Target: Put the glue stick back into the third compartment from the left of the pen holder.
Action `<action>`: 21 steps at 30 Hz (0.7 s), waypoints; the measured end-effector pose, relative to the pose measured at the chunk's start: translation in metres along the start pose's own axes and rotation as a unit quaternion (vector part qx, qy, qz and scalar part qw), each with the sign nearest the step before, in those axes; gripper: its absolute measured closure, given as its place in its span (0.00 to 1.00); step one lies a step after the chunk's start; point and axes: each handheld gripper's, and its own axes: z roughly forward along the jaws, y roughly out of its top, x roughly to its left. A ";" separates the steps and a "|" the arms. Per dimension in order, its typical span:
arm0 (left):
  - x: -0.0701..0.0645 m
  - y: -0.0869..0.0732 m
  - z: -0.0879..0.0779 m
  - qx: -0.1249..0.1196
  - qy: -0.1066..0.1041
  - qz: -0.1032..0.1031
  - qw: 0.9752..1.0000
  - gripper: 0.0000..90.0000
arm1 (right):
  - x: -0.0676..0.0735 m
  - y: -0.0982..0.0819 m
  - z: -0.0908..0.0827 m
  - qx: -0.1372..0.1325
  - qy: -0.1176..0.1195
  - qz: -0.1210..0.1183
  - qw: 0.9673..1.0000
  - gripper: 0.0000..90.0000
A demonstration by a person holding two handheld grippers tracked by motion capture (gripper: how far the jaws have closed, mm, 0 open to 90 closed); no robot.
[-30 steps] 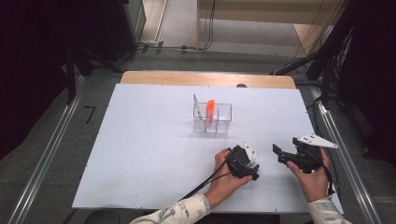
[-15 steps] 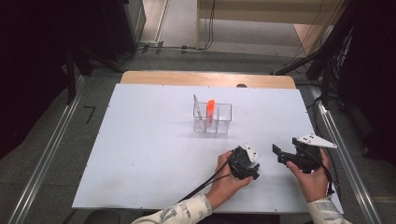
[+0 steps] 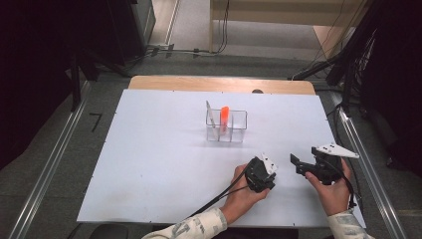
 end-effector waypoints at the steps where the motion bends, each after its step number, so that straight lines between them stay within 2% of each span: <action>1: 0.000 0.000 0.000 0.000 0.000 -0.001 1.000 0.65 | 0.000 0.000 0.000 0.000 0.000 0.000 1.000 0.17; 6: -0.001 0.000 0.000 -0.001 -0.001 0.003 1.000 0.72 | 0.000 0.000 0.000 0.001 0.000 0.000 1.000 0.17; 21: 0.002 -0.001 0.000 -0.002 -0.009 -0.003 1.000 0.73 | 0.000 0.000 0.000 0.001 0.000 0.001 1.000 0.17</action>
